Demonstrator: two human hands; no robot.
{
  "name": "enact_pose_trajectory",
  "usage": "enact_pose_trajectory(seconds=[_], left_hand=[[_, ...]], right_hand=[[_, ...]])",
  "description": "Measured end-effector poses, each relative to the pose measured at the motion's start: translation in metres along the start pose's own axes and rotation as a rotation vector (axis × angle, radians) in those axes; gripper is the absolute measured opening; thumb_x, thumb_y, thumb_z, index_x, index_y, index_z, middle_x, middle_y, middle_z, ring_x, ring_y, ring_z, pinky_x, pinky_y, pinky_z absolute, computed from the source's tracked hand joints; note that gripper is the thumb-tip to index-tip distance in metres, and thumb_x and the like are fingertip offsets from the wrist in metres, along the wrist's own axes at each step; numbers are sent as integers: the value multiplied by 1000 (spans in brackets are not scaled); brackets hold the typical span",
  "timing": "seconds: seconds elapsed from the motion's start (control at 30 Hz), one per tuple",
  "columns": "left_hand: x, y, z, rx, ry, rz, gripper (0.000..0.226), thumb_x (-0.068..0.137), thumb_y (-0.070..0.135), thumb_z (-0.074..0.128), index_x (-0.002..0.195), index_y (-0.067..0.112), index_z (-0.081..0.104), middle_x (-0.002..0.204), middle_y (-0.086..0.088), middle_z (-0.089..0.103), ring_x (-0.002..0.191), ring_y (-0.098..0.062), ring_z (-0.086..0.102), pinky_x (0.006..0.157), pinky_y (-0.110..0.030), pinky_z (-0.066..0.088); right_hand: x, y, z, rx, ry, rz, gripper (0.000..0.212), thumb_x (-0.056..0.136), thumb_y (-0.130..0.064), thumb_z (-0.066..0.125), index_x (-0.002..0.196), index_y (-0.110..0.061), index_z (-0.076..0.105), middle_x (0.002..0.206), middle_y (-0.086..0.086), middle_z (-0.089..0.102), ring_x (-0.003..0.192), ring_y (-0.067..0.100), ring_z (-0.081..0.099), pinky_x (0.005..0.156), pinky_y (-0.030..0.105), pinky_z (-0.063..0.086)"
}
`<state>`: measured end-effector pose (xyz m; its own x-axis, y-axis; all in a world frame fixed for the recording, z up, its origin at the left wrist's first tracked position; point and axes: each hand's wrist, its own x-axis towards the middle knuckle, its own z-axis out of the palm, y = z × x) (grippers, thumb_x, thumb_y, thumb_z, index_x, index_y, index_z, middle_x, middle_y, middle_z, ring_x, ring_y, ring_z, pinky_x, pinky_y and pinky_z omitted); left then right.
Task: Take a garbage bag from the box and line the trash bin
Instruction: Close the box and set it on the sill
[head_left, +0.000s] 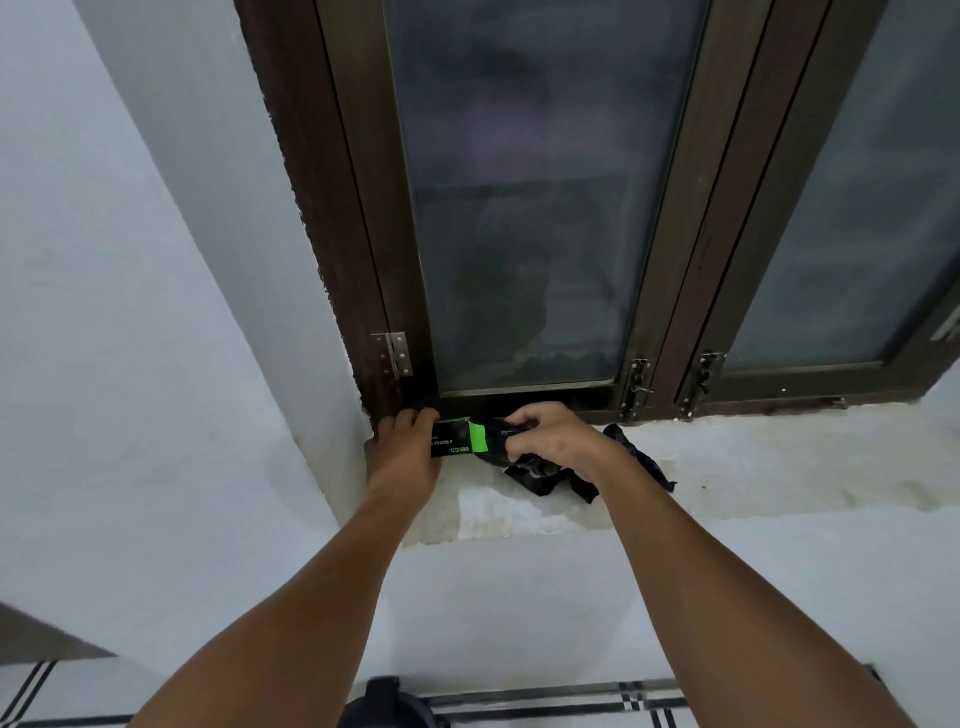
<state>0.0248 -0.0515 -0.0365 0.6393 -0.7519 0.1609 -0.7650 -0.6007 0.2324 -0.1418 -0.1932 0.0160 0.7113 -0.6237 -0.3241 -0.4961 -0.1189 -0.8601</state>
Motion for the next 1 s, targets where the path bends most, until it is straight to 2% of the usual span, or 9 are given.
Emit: enact_pose_trajectory(seconds=[0.13, 0.33, 0.5, 0.63, 0.77, 0.87, 0.93, 1.0], left_hand=[[-4, -6, -1, -77, -3, 51, 50, 90, 23, 69, 136, 30, 52, 137, 0, 54, 128, -26, 44, 102, -43, 45], [-11, -16, 0, -187, -22, 79, 50, 82, 21, 77, 127, 33, 59, 137, 5, 52, 130, -24, 41, 105, -40, 41], [-15, -19, -5, -138, -92, 58, 53, 80, 25, 73, 129, 35, 57, 139, 8, 51, 129, -23, 39, 102, -41, 38], [-14, -16, -7, -66, -137, 58, 53, 80, 30, 70, 130, 37, 54, 135, 7, 57, 126, -24, 42, 99, -42, 38], [-12, -14, -7, -108, -141, 60, 57, 80, 35, 70, 133, 38, 51, 136, 8, 58, 125, -24, 44, 98, -41, 41], [-11, -12, -7, -125, -135, 86, 58, 80, 36, 70, 135, 38, 51, 136, 8, 58, 124, -24, 44, 98, -41, 43], [-9, -11, -5, -165, -131, 77, 58, 81, 37, 70, 136, 37, 51, 133, 6, 59, 123, -24, 45, 97, -42, 45], [-7, -11, -3, -238, -127, 57, 58, 83, 35, 71, 138, 34, 51, 130, 3, 59, 121, -25, 45, 96, -40, 47]], right_hand=[[-4, -2, -6, -4, -71, 19, 30, 76, -1, 73, 98, -19, 78, 86, 9, 73, 67, 18, 66, 60, 28, 55], [-4, -7, -7, -71, -149, 51, 32, 77, 0, 71, 105, -15, 79, 94, 11, 73, 78, 21, 67, 62, 27, 59], [-2, -9, 0, -67, -117, 58, 29, 78, -1, 71, 102, -17, 78, 102, 7, 70, 88, 22, 65, 60, 28, 60], [2, -10, 9, -77, -101, 36, 31, 76, -1, 71, 100, -20, 79, 101, 8, 70, 86, 20, 64, 67, 33, 60], [3, -6, 11, 62, -92, 59, 32, 79, -2, 73, 101, -23, 79, 104, 4, 70, 100, 23, 65, 66, 30, 59], [7, -1, 16, 147, -74, 48, 37, 77, 0, 75, 108, -21, 77, 107, 4, 71, 102, 21, 64, 67, 30, 55], [14, 4, 21, 277, 2, 43, 41, 75, -2, 80, 111, -22, 73, 112, 8, 70, 102, 23, 65, 71, 36, 57], [24, 10, 27, 482, 160, 46, 42, 74, -5, 86, 109, -18, 67, 115, 13, 69, 100, 26, 69, 75, 41, 61]])
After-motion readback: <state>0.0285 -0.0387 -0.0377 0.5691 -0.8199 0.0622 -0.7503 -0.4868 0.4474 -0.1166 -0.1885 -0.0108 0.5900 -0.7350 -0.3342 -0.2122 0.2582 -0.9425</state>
